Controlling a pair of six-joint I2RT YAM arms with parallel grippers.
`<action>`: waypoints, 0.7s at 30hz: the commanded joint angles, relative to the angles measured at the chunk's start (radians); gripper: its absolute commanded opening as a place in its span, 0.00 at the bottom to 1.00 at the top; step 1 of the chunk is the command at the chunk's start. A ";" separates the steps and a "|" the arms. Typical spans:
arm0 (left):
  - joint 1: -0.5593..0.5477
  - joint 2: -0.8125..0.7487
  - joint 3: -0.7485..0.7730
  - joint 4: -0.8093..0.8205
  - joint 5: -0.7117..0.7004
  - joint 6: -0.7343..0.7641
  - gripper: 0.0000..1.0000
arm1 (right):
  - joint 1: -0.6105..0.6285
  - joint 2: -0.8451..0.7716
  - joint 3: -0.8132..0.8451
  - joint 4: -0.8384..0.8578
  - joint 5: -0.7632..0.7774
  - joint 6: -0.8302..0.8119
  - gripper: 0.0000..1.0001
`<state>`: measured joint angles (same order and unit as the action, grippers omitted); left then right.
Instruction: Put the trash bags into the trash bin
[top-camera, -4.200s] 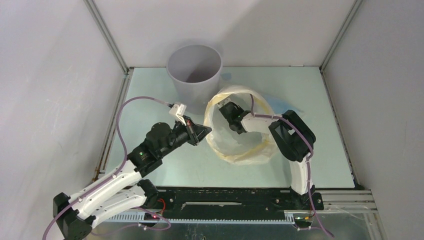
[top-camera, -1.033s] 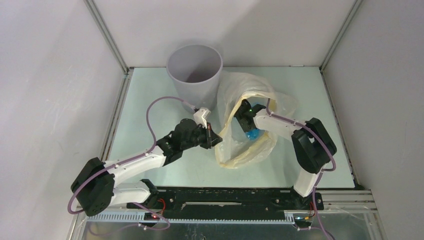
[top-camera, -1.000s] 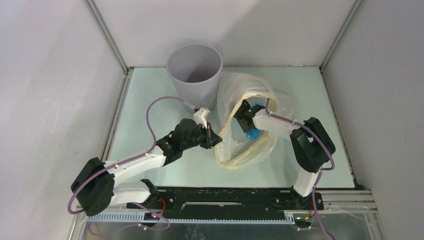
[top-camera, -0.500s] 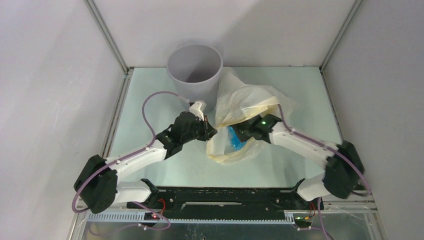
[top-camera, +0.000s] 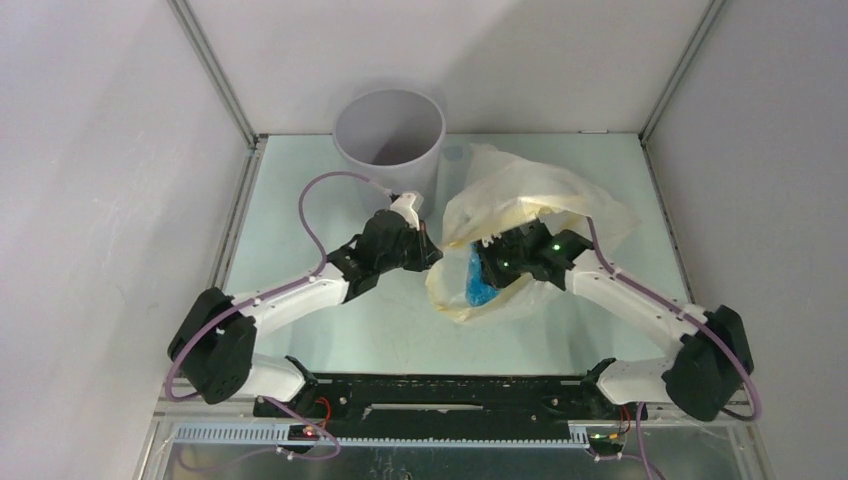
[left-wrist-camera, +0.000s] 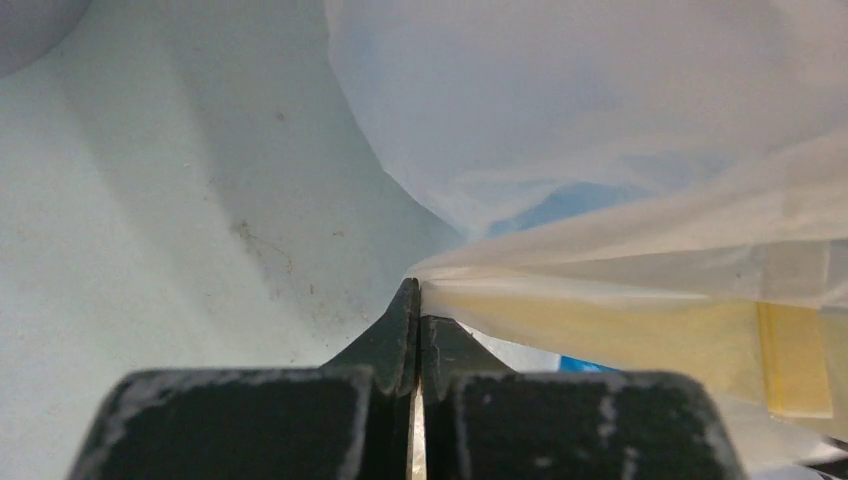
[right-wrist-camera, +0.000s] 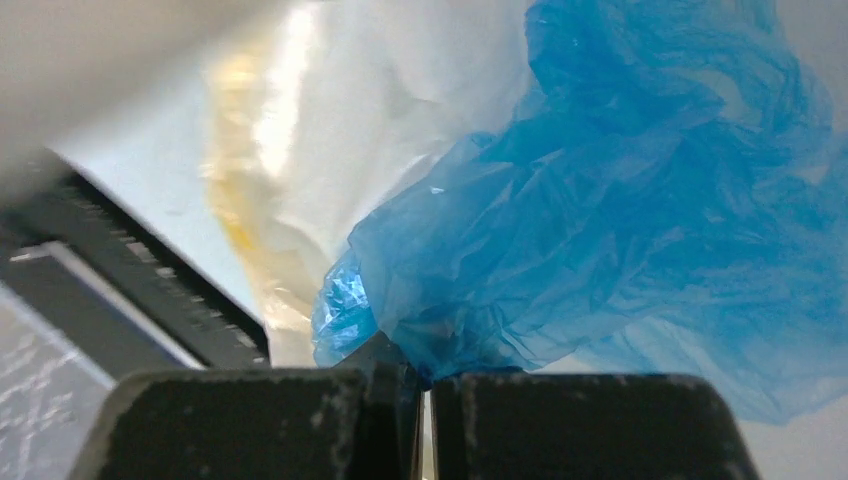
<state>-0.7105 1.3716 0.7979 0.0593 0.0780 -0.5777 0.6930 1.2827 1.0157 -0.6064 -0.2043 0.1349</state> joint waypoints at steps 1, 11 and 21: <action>0.006 -0.044 0.061 0.014 0.032 -0.031 0.00 | 0.028 0.111 -0.024 -0.076 0.281 0.047 0.00; 0.000 -0.259 0.067 -0.029 -0.045 -0.048 0.00 | 0.147 0.238 -0.020 -0.075 0.467 0.059 0.00; 0.028 -0.093 0.190 -0.153 -0.064 -0.012 0.00 | 0.220 -0.034 -0.014 -0.033 0.456 0.050 0.00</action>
<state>-0.6884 1.2022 0.9642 -0.0483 0.0254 -0.6102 0.9081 1.4242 0.9825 -0.6746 0.2241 0.1913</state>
